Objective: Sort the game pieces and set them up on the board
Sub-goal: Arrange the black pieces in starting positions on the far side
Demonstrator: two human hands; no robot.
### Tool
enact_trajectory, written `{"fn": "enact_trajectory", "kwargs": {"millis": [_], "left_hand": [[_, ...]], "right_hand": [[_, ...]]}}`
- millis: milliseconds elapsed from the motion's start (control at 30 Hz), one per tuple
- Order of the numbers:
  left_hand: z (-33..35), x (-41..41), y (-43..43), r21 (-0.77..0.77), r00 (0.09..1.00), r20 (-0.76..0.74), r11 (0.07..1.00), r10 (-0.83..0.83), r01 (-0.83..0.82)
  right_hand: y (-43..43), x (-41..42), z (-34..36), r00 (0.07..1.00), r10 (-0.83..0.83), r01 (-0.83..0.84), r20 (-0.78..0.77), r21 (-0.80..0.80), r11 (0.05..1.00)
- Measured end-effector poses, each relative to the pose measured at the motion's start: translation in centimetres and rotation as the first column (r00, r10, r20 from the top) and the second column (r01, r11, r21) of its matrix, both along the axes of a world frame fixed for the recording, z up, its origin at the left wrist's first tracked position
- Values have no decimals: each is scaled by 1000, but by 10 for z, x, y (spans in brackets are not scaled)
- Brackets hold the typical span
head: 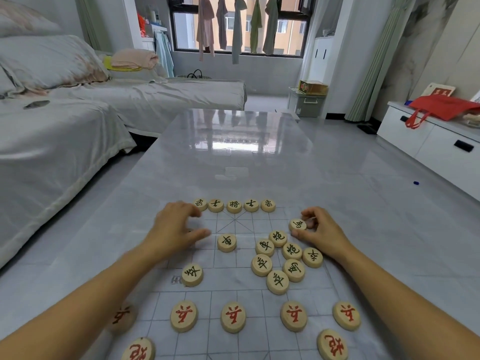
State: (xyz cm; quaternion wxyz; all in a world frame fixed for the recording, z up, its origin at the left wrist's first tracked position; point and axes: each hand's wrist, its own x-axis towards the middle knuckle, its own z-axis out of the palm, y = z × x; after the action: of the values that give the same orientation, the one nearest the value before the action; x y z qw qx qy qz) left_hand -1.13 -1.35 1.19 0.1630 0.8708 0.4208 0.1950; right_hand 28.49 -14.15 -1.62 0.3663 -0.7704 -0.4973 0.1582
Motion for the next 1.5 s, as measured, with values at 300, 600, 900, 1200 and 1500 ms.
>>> {"fn": "enact_trajectory", "kwargs": {"millis": [300,600,900,1200,1500], "left_hand": [[0,120,-115,89,903,-379,963,-204,255],[16,87,-77,-105,981,-83,980,-176,167],[4,-23,49,-269,982,-84,945,170,-187],[-21,-13,61,-374,965,115,910,237,-179],[-24,-1,71,-333,916,107,882,388,-335]], "right_hand": [[1,0,-4,997,5,-5,75,5,1000],[8,3,-4,998,19,-16,62,-60,998],[54,1,0,931,0,131,366,-333,934],[54,6,-8,941,-82,161,327,-221,962],[54,3,-10,942,-157,193,297,-95,977]]}}
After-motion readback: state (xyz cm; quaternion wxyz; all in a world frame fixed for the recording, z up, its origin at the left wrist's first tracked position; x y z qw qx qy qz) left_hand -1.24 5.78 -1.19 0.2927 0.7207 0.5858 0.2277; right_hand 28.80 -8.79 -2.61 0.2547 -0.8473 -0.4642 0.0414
